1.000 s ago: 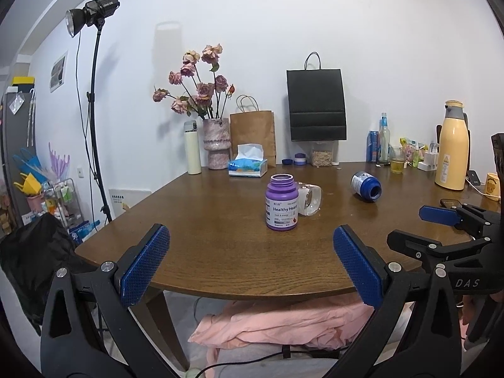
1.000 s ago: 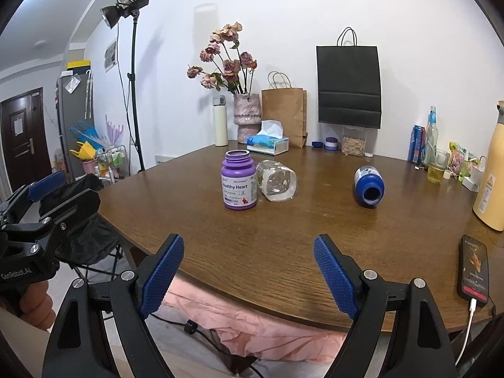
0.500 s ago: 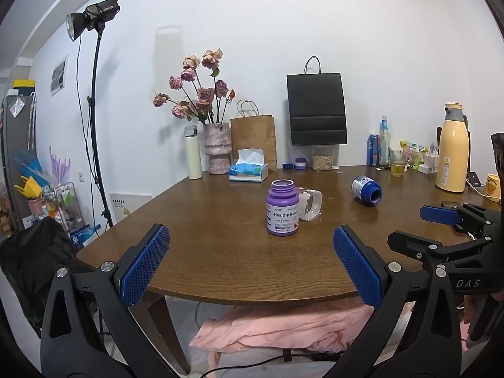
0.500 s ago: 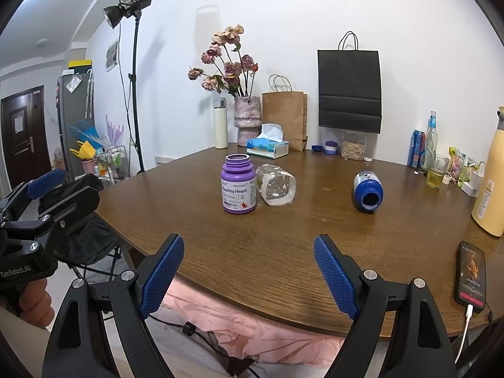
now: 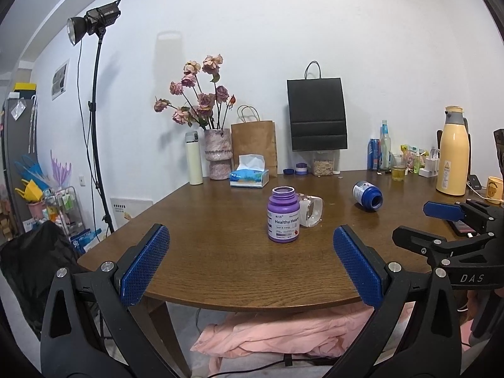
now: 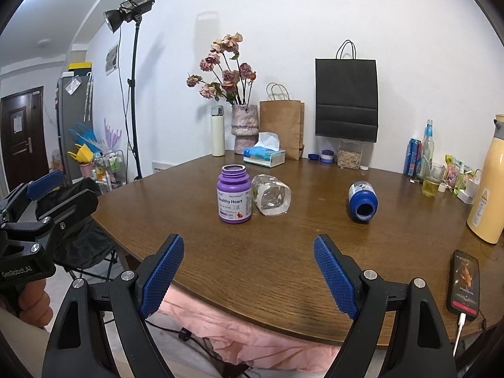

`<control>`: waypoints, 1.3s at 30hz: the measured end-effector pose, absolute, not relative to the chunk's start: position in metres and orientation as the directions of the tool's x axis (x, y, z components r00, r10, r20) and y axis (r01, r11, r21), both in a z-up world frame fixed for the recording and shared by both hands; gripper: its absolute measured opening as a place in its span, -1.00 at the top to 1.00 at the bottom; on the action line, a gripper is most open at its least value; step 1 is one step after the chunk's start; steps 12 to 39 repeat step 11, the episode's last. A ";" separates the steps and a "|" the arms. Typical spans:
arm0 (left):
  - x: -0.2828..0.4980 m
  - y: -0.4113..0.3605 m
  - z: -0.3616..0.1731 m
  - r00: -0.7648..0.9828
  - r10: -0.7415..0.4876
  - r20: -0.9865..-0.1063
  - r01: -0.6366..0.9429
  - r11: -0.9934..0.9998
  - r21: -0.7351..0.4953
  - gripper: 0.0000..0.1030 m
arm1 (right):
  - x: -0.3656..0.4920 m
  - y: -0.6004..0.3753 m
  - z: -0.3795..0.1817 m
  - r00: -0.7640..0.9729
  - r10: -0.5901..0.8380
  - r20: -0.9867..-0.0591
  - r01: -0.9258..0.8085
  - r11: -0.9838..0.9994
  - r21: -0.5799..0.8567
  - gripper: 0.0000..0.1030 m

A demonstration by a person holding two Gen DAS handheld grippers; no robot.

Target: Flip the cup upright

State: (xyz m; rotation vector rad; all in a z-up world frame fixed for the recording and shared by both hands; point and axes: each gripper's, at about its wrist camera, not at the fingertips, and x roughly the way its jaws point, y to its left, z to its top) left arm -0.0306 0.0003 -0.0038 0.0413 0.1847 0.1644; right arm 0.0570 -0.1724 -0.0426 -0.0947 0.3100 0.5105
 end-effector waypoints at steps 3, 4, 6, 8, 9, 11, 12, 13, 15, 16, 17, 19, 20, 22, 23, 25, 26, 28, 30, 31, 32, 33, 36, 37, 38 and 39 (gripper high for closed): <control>-0.032 0.000 -0.003 0.970 0.172 -0.173 -0.165 0.985 0.054 -1.00 | 0.057 -0.173 -0.041 0.829 0.465 -0.311 -0.493 0.870 -0.014 -0.72; -0.032 0.000 -0.002 0.970 0.171 -0.170 -0.165 0.985 0.052 -1.00 | 0.056 -0.173 -0.041 0.830 0.464 -0.308 -0.492 0.870 -0.015 -0.72; -0.032 0.000 -0.002 0.971 0.170 -0.166 -0.164 0.985 0.051 -1.00 | 0.055 -0.174 -0.038 0.834 0.464 -0.299 -0.491 0.871 -0.015 -0.72; -0.031 -0.001 -0.002 0.971 0.171 -0.165 -0.165 0.985 0.049 -1.00 | 0.054 -0.175 -0.037 0.837 0.464 -0.292 -0.489 0.872 -0.017 -0.72; -0.032 -0.001 -0.002 0.971 0.171 -0.166 -0.165 0.985 0.049 -1.00 | 0.054 -0.175 -0.036 0.837 0.463 -0.290 -0.489 0.872 -0.018 -0.72; -0.032 -0.002 -0.002 0.973 0.162 -0.165 -0.156 0.987 0.048 -1.00 | 0.054 -0.175 -0.036 0.838 0.464 -0.287 -0.489 0.872 -0.018 -0.72; -0.032 -0.002 -0.002 0.973 0.162 -0.165 -0.156 0.987 0.048 -1.00 | 0.054 -0.175 -0.036 0.838 0.464 -0.287 -0.489 0.872 -0.018 -0.72; -0.032 -0.002 -0.002 0.973 0.162 -0.165 -0.156 0.987 0.048 -1.00 | 0.054 -0.175 -0.036 0.838 0.464 -0.287 -0.489 0.872 -0.018 -0.72; -0.032 -0.002 -0.002 0.973 0.162 -0.165 -0.156 0.987 0.048 -1.00 | 0.054 -0.175 -0.036 0.838 0.464 -0.287 -0.489 0.872 -0.018 -0.72; -0.032 -0.002 -0.002 0.973 0.162 -0.165 -0.156 0.987 0.048 -1.00 | 0.054 -0.175 -0.036 0.838 0.464 -0.287 -0.489 0.872 -0.018 -0.72; -0.032 -0.002 -0.002 0.973 0.162 -0.165 -0.156 0.987 0.048 -1.00 | 0.054 -0.175 -0.036 0.838 0.464 -0.287 -0.489 0.872 -0.018 -0.72; -0.032 -0.002 -0.002 0.973 0.162 -0.165 -0.156 0.987 0.048 -1.00 | 0.054 -0.175 -0.036 0.838 0.464 -0.287 -0.489 0.872 -0.018 -0.72; -0.032 -0.002 -0.002 0.973 0.162 -0.165 -0.156 0.987 0.048 -1.00 | 0.054 -0.175 -0.036 0.838 0.464 -0.287 -0.489 0.872 -0.018 -0.72; -0.032 -0.002 -0.002 0.973 0.162 -0.165 -0.156 0.987 0.048 -1.00 | 0.054 -0.175 -0.036 0.838 0.464 -0.287 -0.489 0.872 -0.018 -0.72; -0.032 -0.002 -0.002 0.973 0.162 -0.165 -0.156 0.987 0.048 -1.00 | 0.054 -0.175 -0.036 0.838 0.464 -0.287 -0.489 0.872 -0.018 -0.72; -0.032 -0.002 -0.002 0.973 0.162 -0.165 -0.156 0.987 0.048 -1.00 | 0.054 -0.175 -0.036 0.838 0.464 -0.287 -0.489 0.872 -0.018 -0.72; -0.032 -0.002 -0.002 0.973 0.162 -0.165 -0.156 0.987 0.048 -1.00 | 0.054 -0.175 -0.036 0.838 0.464 -0.287 -0.489 0.872 -0.018 -0.72; -0.032 -0.002 -0.002 0.973 0.162 -0.165 -0.156 0.987 0.048 -1.00 | 0.054 -0.175 -0.036 0.838 0.464 -0.287 -0.489 0.872 -0.018 -0.72; -0.032 -0.002 -0.002 0.973 0.162 -0.165 -0.156 0.987 0.048 -1.00 | 0.054 -0.175 -0.036 0.838 0.464 -0.287 -0.489 0.872 -0.018 -0.72; -0.032 -0.002 -0.002 0.973 0.162 -0.165 -0.156 0.987 0.048 -1.00 | 0.054 -0.175 -0.036 0.838 0.464 -0.287 -0.489 0.872 -0.018 -0.72; -0.032 -0.002 -0.002 0.973 0.162 -0.165 -0.156 0.987 0.048 -1.00 | 0.054 -0.175 -0.036 0.838 0.464 -0.287 -0.489 0.872 -0.018 -0.72; -0.032 -0.002 -0.002 0.973 0.162 -0.165 -0.156 0.987 0.048 -1.00 | 0.054 -0.175 -0.036 0.838 0.464 -0.287 -0.489 0.872 -0.018 -0.72; -0.032 -0.002 -0.002 0.973 0.162 -0.165 -0.156 0.987 0.048 -1.00 | 0.054 -0.175 -0.036 0.838 0.464 -0.287 -0.489 0.872 -0.018 -0.72; -0.032 -0.002 -0.002 0.973 0.162 -0.165 -0.156 0.987 0.048 -1.00 | 0.054 -0.175 -0.036 0.838 0.464 -0.287 -0.489 0.872 -0.018 -0.72; -0.032 -0.002 -0.002 0.973 0.162 -0.165 -0.156 0.987 0.048 -1.00 | 0.054 -0.175 -0.036 0.838 0.464 -0.287 -0.489 0.872 -0.018 -0.72; -0.032 -0.002 -0.002 0.973 0.162 -0.165 -0.156 0.987 0.048 -1.00 | 0.054 -0.175 -0.036 0.838 0.464 -0.287 -0.489 0.872 -0.018 -0.72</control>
